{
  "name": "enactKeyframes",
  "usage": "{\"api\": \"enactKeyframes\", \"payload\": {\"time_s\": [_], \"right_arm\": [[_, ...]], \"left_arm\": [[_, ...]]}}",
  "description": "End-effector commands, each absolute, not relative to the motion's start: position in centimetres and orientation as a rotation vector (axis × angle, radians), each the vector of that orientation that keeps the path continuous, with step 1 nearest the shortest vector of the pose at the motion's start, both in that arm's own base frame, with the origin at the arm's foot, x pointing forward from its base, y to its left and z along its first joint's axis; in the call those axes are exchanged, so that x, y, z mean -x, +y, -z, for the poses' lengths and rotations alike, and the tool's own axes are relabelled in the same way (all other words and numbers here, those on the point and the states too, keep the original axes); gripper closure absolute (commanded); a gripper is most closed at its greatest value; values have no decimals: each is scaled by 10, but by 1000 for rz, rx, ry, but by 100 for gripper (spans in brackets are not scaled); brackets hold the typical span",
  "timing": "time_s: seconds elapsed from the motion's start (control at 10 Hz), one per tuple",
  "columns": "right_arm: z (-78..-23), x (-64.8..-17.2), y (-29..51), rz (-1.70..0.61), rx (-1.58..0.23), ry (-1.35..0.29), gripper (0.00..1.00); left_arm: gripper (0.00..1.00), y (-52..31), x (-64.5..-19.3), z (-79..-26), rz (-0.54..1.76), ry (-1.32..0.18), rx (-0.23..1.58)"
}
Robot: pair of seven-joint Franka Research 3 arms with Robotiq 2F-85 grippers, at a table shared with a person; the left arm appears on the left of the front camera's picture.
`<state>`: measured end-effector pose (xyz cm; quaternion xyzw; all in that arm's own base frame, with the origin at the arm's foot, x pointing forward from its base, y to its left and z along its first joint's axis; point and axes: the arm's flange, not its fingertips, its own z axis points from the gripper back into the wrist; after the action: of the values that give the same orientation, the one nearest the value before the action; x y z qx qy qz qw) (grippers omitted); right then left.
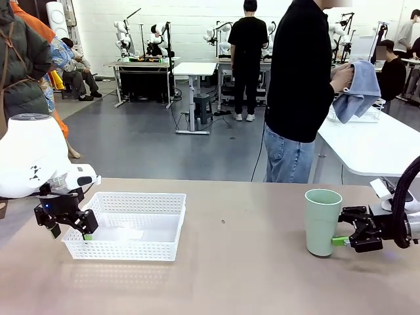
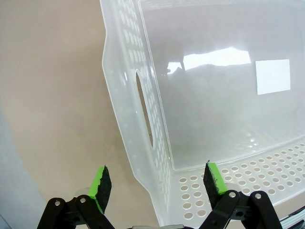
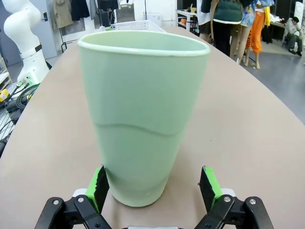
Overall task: Clean and organize the cups into the basket.
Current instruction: Pick up the Organizing basket and move it to the center of the table, then pick up the Reusable plastic cup from the right side of the table and place it inside the Organizing basket.
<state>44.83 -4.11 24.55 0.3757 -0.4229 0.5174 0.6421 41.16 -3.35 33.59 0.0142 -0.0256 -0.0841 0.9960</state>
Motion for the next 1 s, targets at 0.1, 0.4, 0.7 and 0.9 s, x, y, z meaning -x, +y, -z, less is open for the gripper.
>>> {"api": "enactKeyframes", "payload": {"time_s": [0.1, 0.4, 0.7, 0.9], "right_arm": [[-232, -449, -31, -1205, -929, -956, 0], [-226, -450, -24, -1219, -964, -951, 0], [-221, -457, -12, -1219, -980, -970, 0], [-219, -457, 1, -1244, -981, -971, 0]], "left_arm": [[0, -34, -412, -326, 136, -41, -74], [0, -37, -413, -317, 145, -2, -82], [0, -38, -414, -308, 154, 24, -83], [0, -38, -416, -306, 151, 25, -72]]}}
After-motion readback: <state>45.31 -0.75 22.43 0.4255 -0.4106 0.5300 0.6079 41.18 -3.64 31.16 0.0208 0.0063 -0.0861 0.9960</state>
